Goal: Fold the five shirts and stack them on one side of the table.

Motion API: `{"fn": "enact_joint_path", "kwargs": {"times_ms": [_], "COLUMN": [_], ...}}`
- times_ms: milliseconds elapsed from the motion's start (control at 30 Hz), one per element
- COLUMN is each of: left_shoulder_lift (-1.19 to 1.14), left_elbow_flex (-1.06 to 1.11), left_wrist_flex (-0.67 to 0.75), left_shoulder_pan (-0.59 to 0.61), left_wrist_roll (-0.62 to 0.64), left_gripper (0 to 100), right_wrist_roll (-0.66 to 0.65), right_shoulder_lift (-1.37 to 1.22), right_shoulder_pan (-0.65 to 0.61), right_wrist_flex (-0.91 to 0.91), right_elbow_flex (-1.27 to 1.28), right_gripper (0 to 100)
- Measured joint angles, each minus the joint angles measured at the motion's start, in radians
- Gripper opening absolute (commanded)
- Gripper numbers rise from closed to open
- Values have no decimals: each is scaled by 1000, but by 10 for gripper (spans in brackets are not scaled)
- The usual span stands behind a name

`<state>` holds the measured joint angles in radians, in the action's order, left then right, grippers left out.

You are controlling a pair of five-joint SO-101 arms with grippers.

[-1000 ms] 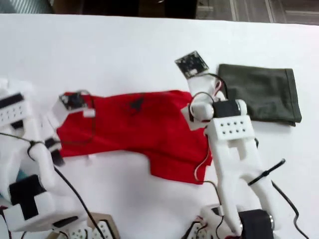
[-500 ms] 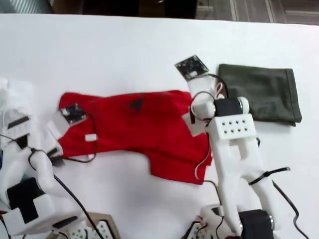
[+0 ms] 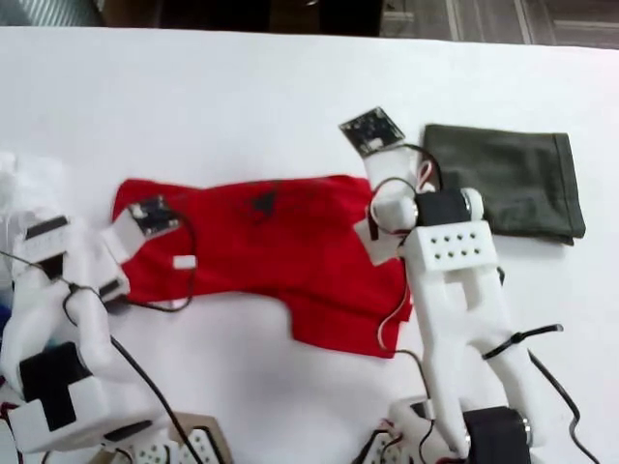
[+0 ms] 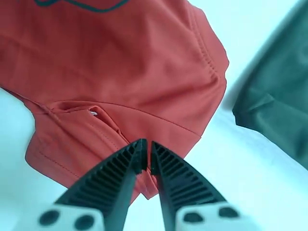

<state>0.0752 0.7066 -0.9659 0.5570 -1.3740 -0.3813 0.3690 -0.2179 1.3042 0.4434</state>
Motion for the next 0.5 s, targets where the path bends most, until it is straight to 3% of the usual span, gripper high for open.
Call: {"fn": "enact_joint_path", "kwargs": {"times_ms": [167,500], "left_shoulder_lift": [0,0], "left_elbow_flex": [5,-35], "left_wrist_flex": [-12,-66], "left_shoulder_pan": [-8,-9], "left_wrist_roll": [0,0], "left_gripper": [20,25], "right_wrist_roll": [0,0], "right_shoulder_lift": [0,0], "right_shoulder_pan": [0,0], "right_wrist_flex": [0,0], "right_elbow_flex": [0,0], "right_gripper": [21,21]}}
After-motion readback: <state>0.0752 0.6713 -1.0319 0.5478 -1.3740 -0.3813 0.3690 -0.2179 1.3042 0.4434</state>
